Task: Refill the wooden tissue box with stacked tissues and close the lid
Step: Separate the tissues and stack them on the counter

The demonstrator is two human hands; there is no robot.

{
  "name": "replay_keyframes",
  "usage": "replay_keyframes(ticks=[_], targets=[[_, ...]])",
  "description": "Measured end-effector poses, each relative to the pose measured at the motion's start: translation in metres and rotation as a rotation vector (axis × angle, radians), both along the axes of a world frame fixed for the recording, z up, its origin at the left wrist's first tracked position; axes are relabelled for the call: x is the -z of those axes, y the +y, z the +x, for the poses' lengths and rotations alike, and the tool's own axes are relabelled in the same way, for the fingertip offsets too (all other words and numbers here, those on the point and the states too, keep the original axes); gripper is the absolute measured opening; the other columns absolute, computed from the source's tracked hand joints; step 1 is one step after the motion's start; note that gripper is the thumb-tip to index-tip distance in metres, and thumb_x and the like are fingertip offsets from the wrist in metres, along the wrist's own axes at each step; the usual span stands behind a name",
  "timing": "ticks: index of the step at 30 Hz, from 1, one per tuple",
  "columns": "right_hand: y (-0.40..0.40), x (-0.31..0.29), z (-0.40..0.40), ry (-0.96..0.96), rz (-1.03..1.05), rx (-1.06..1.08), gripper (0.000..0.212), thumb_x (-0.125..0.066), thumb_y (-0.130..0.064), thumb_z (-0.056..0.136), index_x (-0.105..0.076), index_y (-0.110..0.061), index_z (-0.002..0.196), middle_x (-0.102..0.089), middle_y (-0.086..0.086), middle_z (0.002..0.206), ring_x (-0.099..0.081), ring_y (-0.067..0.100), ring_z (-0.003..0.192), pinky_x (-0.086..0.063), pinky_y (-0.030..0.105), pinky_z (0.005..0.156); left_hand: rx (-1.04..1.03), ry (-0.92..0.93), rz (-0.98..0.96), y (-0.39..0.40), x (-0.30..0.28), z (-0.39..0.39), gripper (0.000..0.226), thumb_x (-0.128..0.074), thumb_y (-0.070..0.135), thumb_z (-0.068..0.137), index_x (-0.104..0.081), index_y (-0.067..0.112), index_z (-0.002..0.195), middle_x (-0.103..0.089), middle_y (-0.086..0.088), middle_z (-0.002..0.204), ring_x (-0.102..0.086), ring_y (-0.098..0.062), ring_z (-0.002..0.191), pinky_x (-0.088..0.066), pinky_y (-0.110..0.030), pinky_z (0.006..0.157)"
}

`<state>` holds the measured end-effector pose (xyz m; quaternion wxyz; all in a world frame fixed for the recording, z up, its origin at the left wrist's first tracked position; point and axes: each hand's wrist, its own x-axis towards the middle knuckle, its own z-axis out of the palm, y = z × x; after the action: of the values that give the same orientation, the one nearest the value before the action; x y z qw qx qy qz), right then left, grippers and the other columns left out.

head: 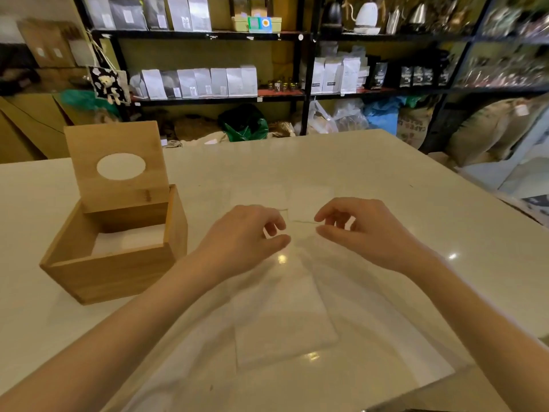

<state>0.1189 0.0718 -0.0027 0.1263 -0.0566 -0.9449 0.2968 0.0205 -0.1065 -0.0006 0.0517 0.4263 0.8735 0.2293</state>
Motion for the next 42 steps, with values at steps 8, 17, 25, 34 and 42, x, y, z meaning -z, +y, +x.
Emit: replay_keyframes(ticks=[8,17,25,34,42], targets=[[0.053,0.006,-0.03,0.067,-0.048,0.11,0.015,-0.062,-0.027,0.084,-0.061,-0.028,0.098,-0.057,-0.015,0.079,-0.055,0.001,0.073,-0.04,0.011,0.062,-0.046,0.055,0.106,0.054,0.01,-0.041,0.029,-0.053,0.033,0.088,-0.061,0.018,0.111,-0.063,0.001,0.104,-0.055,-0.015,0.094,-0.047,-0.033,0.084],[0.088,0.03,-0.059,-0.064,-0.031,0.207,0.021,-0.06,-0.035,0.082,-0.063,-0.023,0.099,-0.057,-0.01,0.09,-0.054,0.012,0.085,-0.045,0.03,0.078,-0.007,0.06,0.006,0.118,0.021,-0.083,0.032,-0.053,0.033,0.088,-0.056,0.026,0.119,-0.058,-0.001,0.121,-0.046,-0.018,0.109,-0.036,-0.028,0.088],[0.076,0.039,-0.059,-0.15,0.034,0.257,0.032,-0.061,-0.05,0.074,-0.063,-0.021,0.09,-0.056,-0.008,0.091,-0.053,0.012,0.087,-0.045,0.029,0.076,0.123,0.027,-0.108,0.172,0.037,-0.089,0.035,-0.049,0.025,0.09,-0.051,0.031,0.124,-0.047,-0.005,0.13,-0.035,-0.02,0.12,-0.031,-0.029,0.097],[0.067,0.038,-0.056,-0.153,0.131,0.215,0.03,-0.056,-0.043,0.08,-0.063,-0.017,0.092,-0.055,-0.005,0.093,-0.046,0.014,0.089,-0.038,0.031,0.084,0.189,0.111,-0.179,0.181,0.034,-0.099,0.024,-0.056,0.025,0.085,-0.064,0.03,0.107,-0.051,-0.001,0.126,-0.036,-0.019,0.118,-0.033,-0.032,0.097],[0.072,0.042,-0.059,-0.136,0.015,0.238,0.012,-0.057,-0.026,0.081,-0.065,-0.018,0.083,-0.06,-0.006,0.086,-0.053,0.016,0.087,-0.041,0.032,0.083,0.207,0.116,-0.156,0.182,0.032,-0.101,0.008,-0.062,0.023,0.081,-0.069,0.02,0.085,-0.056,0.0,0.12,-0.042,-0.019,0.114,-0.039,-0.035,0.094]])
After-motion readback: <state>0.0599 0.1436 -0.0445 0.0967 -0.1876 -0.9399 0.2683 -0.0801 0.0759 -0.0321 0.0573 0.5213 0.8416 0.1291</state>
